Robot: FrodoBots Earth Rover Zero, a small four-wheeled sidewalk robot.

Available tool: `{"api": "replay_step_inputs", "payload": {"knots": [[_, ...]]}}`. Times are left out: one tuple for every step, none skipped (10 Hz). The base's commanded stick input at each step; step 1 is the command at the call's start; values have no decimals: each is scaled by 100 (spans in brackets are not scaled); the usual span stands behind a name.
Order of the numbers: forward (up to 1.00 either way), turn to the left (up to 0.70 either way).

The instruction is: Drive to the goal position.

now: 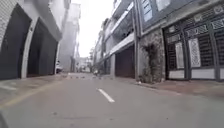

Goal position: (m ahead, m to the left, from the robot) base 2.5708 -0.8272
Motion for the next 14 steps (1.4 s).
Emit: {"api": "replay_step_inputs", "payload": {"knots": [[100,-2],[100,3],[100,6],[100,6],[100,6],[100,6],[100,6],[100,6],[100,6],[100,6],[100,6],[100,6],[100,6],[100,6]]}}
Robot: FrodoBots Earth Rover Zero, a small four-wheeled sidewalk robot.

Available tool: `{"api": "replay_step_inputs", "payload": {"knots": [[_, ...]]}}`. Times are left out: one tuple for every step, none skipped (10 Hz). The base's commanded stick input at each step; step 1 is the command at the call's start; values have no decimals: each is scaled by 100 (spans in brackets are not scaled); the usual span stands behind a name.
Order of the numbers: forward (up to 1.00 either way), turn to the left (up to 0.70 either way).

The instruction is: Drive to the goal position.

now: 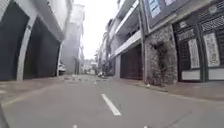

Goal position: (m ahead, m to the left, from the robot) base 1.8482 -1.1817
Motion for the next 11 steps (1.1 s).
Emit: {"api": "replay_step_inputs", "payload": {"knots": [[100,6],[100,6],[100,6],[100,6],[100,6],[90,-4],[73,-23],[55,-41],[38,-60],[20,-78],[3,-97]]}}
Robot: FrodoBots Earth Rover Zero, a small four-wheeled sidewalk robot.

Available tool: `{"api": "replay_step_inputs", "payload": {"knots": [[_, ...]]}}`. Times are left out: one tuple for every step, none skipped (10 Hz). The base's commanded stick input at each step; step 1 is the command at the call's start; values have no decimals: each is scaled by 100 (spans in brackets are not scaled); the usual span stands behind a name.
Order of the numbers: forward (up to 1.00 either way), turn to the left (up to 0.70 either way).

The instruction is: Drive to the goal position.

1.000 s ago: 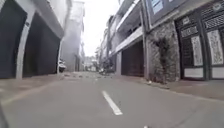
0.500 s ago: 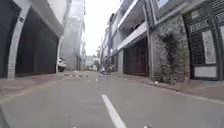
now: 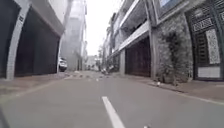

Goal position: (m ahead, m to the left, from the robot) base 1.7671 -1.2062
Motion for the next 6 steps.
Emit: {"api": "replay_step_inputs", "payload": {"knots": [[0,-100],[0,-100],[0,-100],[0,-100],[0,-100],[0,-100]]}}
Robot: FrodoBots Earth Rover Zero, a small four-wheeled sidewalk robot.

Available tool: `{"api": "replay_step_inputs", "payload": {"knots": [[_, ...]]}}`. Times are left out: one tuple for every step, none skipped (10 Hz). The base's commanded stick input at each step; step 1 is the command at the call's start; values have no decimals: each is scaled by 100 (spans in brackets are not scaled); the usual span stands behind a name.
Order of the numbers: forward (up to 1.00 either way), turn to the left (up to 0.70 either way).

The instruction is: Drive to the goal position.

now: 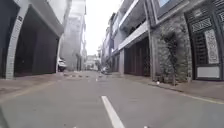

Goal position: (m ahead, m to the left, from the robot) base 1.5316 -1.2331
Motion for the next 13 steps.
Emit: {"api": "replay_step_inputs", "payload": {"knots": [[0,-100],[0,-100],[0,-100],[0,-100],[0,-100],[0,-100],[0,-100],[0,-100],[0,-100],[0,-100],[0,-100],[0,-100],[0,-100]]}}
